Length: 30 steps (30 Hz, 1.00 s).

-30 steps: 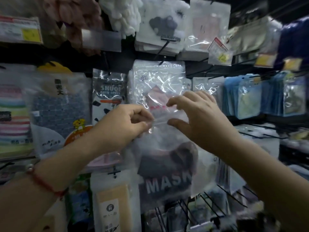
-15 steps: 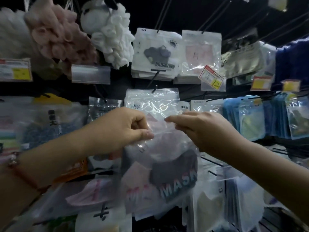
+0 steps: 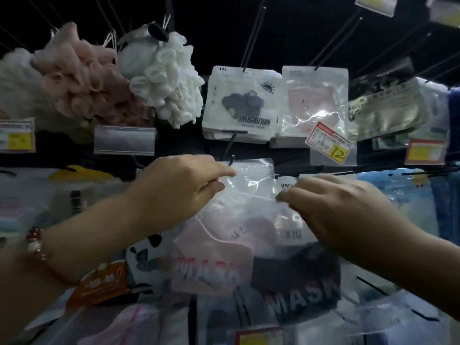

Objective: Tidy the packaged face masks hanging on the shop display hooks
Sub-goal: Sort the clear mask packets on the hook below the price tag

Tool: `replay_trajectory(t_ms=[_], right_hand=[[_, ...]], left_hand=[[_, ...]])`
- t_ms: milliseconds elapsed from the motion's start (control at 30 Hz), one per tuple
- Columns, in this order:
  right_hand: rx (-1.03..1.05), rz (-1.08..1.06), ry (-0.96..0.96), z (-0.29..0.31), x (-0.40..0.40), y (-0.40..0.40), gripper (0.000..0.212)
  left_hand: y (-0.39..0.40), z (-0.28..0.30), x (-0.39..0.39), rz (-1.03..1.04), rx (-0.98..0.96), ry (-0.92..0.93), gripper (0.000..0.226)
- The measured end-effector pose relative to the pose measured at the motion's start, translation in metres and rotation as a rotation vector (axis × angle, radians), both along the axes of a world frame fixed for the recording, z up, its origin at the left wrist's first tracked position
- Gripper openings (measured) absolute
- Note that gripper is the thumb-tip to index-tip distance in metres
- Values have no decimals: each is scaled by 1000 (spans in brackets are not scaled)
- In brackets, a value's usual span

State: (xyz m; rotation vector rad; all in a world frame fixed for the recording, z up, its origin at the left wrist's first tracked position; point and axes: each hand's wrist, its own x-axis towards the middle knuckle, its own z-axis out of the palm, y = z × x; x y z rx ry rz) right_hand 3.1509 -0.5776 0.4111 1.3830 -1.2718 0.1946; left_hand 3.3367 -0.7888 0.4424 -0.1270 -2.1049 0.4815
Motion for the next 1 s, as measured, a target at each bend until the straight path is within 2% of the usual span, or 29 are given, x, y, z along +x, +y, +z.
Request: replay_trajectory(t_ms=[167, 467, 600, 733, 1000], right_hand=[[91, 60, 55, -1, -5, -16, 45], [126, 98, 27, 3, -15, -39, 43], [129, 103, -26, 8, -16, -46, 44], [116, 114, -67, 12, -16, -55, 49], [137, 92, -158, 14, -8, -64, 44]], left_hand=[[-8, 3, -18, -74, -82, 196, 22], [-32, 13, -34, 8, -227, 295, 22], [-27, 14, -35, -64, -62, 261, 26], [-25, 19, -36, -168, 176, 209, 20], [-24, 19, -34, -112, 154, 150, 30]])
